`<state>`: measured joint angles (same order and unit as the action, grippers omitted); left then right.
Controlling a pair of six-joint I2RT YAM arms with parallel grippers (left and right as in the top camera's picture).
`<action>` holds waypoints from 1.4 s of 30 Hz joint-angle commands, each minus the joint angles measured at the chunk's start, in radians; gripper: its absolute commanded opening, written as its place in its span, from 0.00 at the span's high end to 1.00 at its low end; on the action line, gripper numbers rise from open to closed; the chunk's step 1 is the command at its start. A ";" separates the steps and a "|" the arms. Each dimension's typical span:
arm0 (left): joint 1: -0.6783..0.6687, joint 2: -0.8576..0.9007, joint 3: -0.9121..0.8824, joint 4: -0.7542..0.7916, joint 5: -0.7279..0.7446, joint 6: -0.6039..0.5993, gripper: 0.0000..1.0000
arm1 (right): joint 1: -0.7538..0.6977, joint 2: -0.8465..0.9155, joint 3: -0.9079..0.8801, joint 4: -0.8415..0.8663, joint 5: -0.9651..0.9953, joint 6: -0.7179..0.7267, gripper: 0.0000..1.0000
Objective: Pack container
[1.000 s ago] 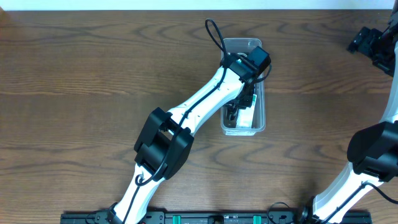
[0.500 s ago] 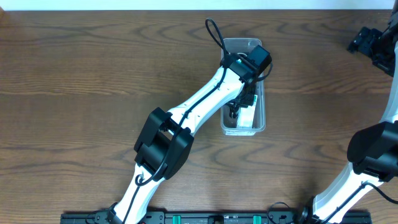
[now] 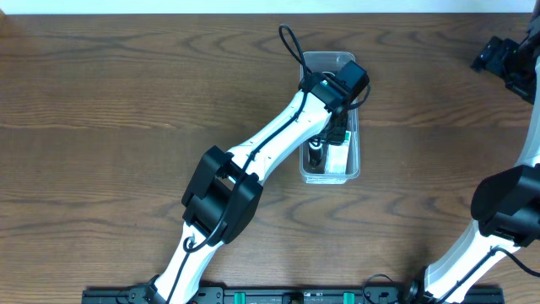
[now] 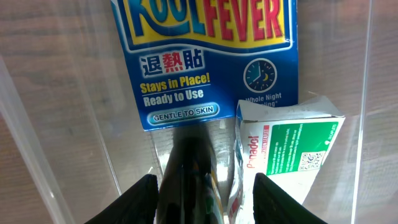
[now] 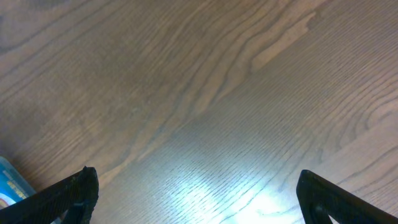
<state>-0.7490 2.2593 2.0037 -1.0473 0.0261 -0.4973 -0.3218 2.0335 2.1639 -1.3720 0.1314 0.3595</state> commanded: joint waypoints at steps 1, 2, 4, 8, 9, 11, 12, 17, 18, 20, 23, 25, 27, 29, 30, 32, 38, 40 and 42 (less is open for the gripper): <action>-0.002 0.009 0.000 0.001 -0.016 0.016 0.50 | -0.006 -0.018 -0.003 -0.001 0.011 0.014 0.01; 0.000 0.008 0.001 0.002 -0.016 0.022 0.50 | -0.006 -0.018 -0.003 -0.001 0.011 0.014 0.01; 0.000 0.005 0.006 0.003 -0.016 0.030 0.50 | -0.006 -0.018 -0.003 -0.001 0.011 0.014 0.01; 0.001 -0.001 0.033 0.003 -0.015 0.053 0.50 | -0.006 -0.018 -0.003 -0.001 0.011 0.014 0.01; 0.001 -0.002 0.045 0.001 -0.015 0.061 0.50 | -0.006 -0.018 -0.003 -0.001 0.011 0.014 0.01; 0.001 -0.006 0.071 -0.002 -0.015 0.075 0.50 | -0.006 -0.018 -0.003 -0.001 0.011 0.014 0.01; 0.001 -0.014 0.087 -0.002 -0.015 0.084 0.50 | -0.006 -0.018 -0.003 -0.001 0.011 0.014 0.01; 0.004 -0.071 0.132 -0.002 -0.016 0.102 0.50 | -0.006 -0.018 -0.003 -0.001 0.011 0.014 0.01; 0.004 -0.086 0.139 -0.005 -0.016 0.112 0.50 | -0.006 -0.018 -0.003 -0.001 0.011 0.014 0.01; 0.004 -0.125 0.141 -0.018 -0.016 0.137 0.39 | -0.006 -0.018 -0.003 -0.001 0.011 0.014 0.01; 0.007 -0.189 0.141 -0.051 -0.016 0.169 0.20 | -0.006 -0.018 -0.003 -0.001 0.011 0.014 0.01; 0.012 -0.240 0.141 -0.079 -0.016 0.190 0.07 | -0.006 -0.018 -0.003 -0.001 0.011 0.014 0.01; 0.020 -0.291 0.141 -0.118 -0.020 0.190 0.02 | -0.006 -0.018 -0.003 -0.001 0.011 0.014 0.01; 0.032 -0.340 0.141 -0.167 -0.021 0.190 0.02 | -0.006 -0.018 -0.003 -0.001 0.011 0.014 0.01; 0.040 -0.366 0.141 -0.200 -0.020 0.190 0.02 | -0.006 -0.018 -0.003 -0.001 0.011 0.014 0.01; 0.054 -0.412 0.141 -0.263 -0.020 0.190 0.02 | -0.006 -0.018 -0.003 -0.001 0.011 0.014 0.01; 0.073 -0.515 0.141 -0.446 -0.020 0.190 0.02 | -0.006 -0.018 -0.003 -0.001 0.011 0.014 0.01; 0.073 -0.530 0.141 -0.493 -0.019 0.190 0.02 | -0.006 -0.018 -0.003 -0.001 0.011 0.014 0.01; 0.073 -0.534 0.141 -0.525 -0.019 0.190 0.02 | -0.006 -0.018 -0.003 -0.001 0.011 0.014 0.01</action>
<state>-0.6769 1.7302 2.1319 -1.5478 0.0185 -0.3164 -0.3218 2.0335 2.1639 -1.3720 0.1314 0.3595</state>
